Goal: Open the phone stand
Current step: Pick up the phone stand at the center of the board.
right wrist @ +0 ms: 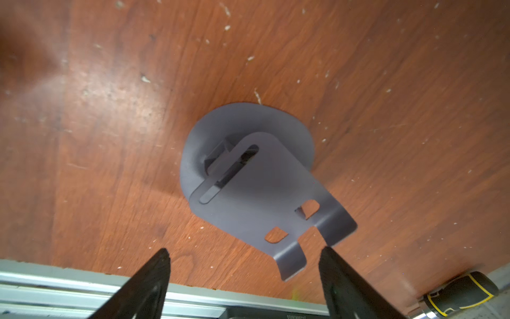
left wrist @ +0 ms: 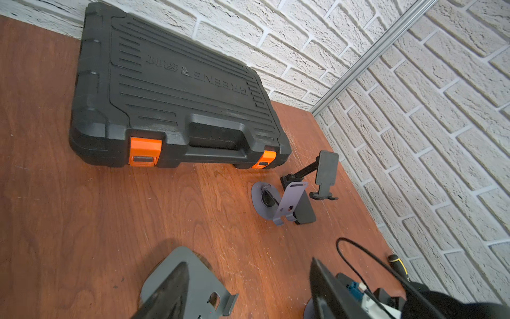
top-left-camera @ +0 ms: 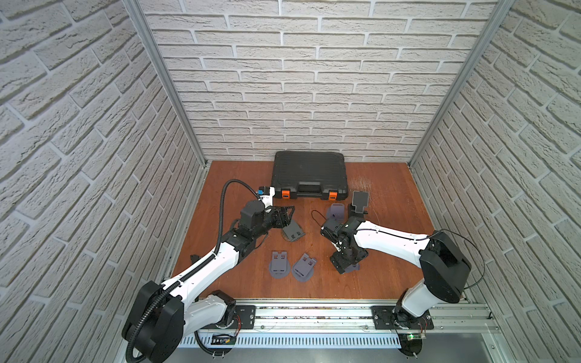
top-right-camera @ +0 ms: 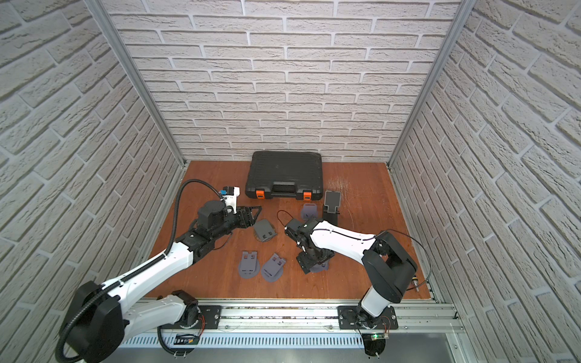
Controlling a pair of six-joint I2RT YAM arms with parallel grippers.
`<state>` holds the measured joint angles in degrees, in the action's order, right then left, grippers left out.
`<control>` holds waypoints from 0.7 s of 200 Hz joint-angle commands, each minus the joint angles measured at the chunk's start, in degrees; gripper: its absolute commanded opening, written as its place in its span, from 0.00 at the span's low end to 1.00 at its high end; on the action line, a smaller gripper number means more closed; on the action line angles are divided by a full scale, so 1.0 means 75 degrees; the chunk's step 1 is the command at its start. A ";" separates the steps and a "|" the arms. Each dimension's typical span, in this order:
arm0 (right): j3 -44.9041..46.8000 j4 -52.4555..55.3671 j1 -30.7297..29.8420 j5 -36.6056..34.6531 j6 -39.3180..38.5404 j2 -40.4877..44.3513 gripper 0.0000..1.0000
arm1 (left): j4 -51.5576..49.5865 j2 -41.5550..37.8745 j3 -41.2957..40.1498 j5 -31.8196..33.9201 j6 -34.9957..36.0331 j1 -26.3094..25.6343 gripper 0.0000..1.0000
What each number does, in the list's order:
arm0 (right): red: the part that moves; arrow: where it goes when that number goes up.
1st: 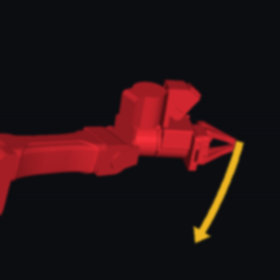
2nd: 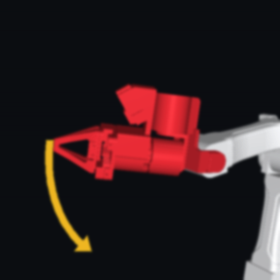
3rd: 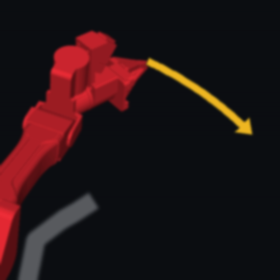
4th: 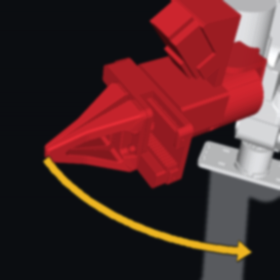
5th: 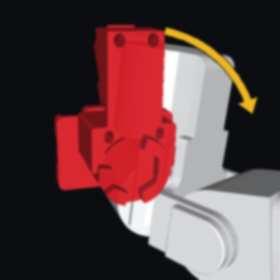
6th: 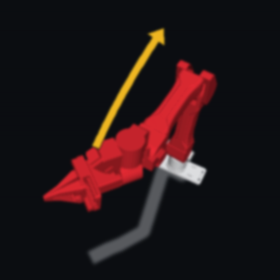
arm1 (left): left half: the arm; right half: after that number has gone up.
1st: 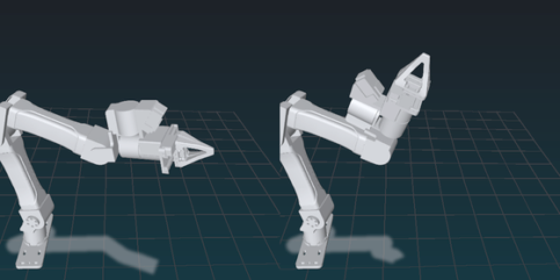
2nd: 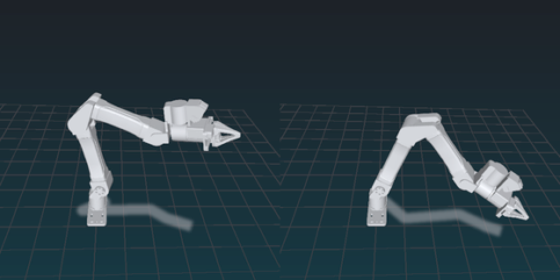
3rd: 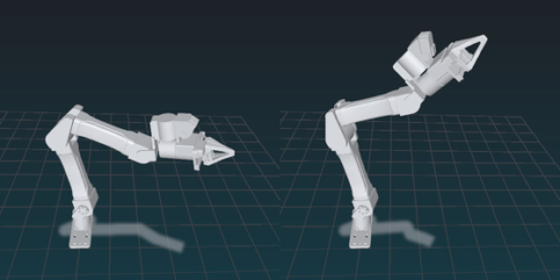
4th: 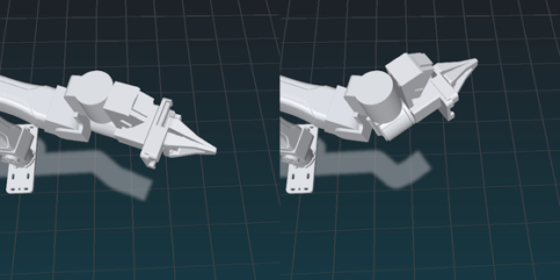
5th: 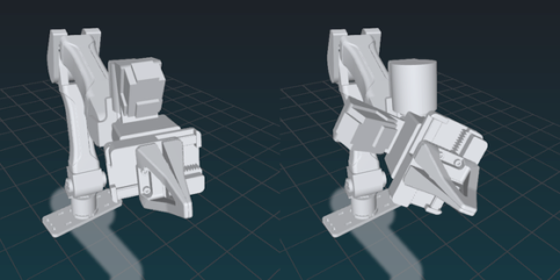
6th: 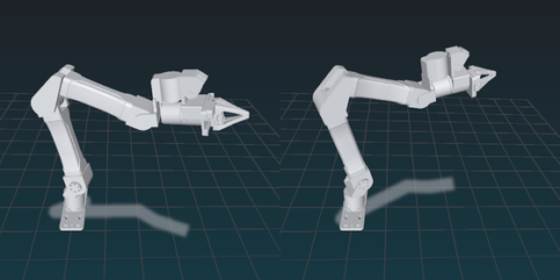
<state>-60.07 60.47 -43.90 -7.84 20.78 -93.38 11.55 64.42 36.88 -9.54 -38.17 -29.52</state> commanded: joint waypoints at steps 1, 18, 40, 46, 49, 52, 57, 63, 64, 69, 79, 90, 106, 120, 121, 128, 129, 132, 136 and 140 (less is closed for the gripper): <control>0.0094 -0.0011 -0.0005 -0.0297 -0.0075 -0.0101 0.86 | 0.0052 -0.0210 0.0004 0.0110 0.0039 0.0045 0.69; 0.0076 -0.0001 0.0006 -0.0513 0.0006 -0.0217 0.87 | -0.0014 -0.0258 0.0035 0.0135 0.0079 0.0045 0.69; -0.0044 0.0053 0.0017 -0.0814 0.0054 -0.0373 0.88 | -0.0054 -0.0258 0.0085 0.0135 0.0126 0.0045 0.69; -0.0087 0.0070 0.0023 -0.0869 0.0038 -0.0418 0.89 | -0.0057 -0.0254 0.0098 0.0127 0.0135 0.0041 0.69; -0.0098 0.0070 0.0025 -0.0892 0.0042 -0.0435 0.89 | -0.0063 -0.0250 0.0104 0.0124 0.0136 0.0042 0.70; -0.0115 0.0071 0.0039 -0.0914 0.0034 -0.0448 0.89 | -0.0064 -0.0241 0.0109 0.0125 0.0139 0.0045 0.70; -0.0139 0.0065 0.0061 -0.0934 0.0020 -0.0471 0.89 | -0.0047 -0.0239 0.0110 0.0124 0.0149 0.0045 0.69; -0.0158 0.0050 0.0095 -0.0956 0.0002 -0.0495 0.89 | -0.0041 -0.0224 0.0109 0.0118 0.0145 0.0042 0.70; -0.0158 0.0049 0.0103 -0.0958 -0.0001 -0.0496 0.89 | -0.0046 -0.0223 0.0109 0.0121 0.0145 0.0044 0.70; -0.0158 0.0027 0.0142 -0.0949 -0.0015 -0.0509 0.89 | -0.0041 -0.0217 0.0110 0.0124 0.0145 0.0044 0.70; -0.0147 -0.0039 0.0246 -0.0930 -0.0029 -0.0521 0.89 | -0.0040 -0.0217 0.0110 0.0124 0.0149 0.0045 0.70; -0.0126 -0.0126 0.0369 -0.0864 -0.0056 -0.0510 0.89 | -0.0026 -0.0202 0.0104 0.0112 0.0152 0.0045 0.69; -0.0123 -0.0284 0.0546 -0.0693 -0.0120 -0.0486 0.88 | -0.0006 -0.0182 0.0098 0.0112 0.0158 0.0043 0.70; -0.0152 -0.0435 0.0683 -0.0511 -0.0197 -0.0494 0.87 | 0.0026 -0.0165 0.0098 0.0112 0.0146 0.0043 0.70; -0.0155 -0.0440 0.0690 -0.0501 -0.0200 -0.0502 0.88 | 0.0028 -0.0165 0.0098 0.0112 0.0145 0.0038 0.70; -0.0176 -0.0490 0.0762 -0.0432 -0.0231 -0.0531 0.87 | 0.0058 -0.0152 0.0083 0.0106 0.0136 0.0045 0.70; -0.0179 -0.0491 0.0771 -0.0426 -0.0235 -0.0544 0.87 | 0.0056 -0.0147 0.0085 0.0097 0.0134 0.0045 0.70; -0.0191 -0.0501 0.0793 -0.0396 -0.0249 -0.0564 0.87 | 0.0064 -0.0143 0.0086 0.0100 0.0136 0.0041 0.70; -0.0213 -0.0523 0.0816 -0.0364 -0.0261 -0.0586 0.86 | 0.0065 -0.0138 0.0086 0.0091 0.0134 0.0039 0.70; -0.0227 -0.0543 0.0861 -0.0325 -0.0273 -0.0611 0.86 | 0.0076 -0.0135 0.0086 0.0089 0.0143 0.0045 0.70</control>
<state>-60.20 58.00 -38.76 -12.01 19.90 -97.21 10.22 63.33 36.88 -9.06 -38.09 -29.52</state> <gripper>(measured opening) 0.868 0.695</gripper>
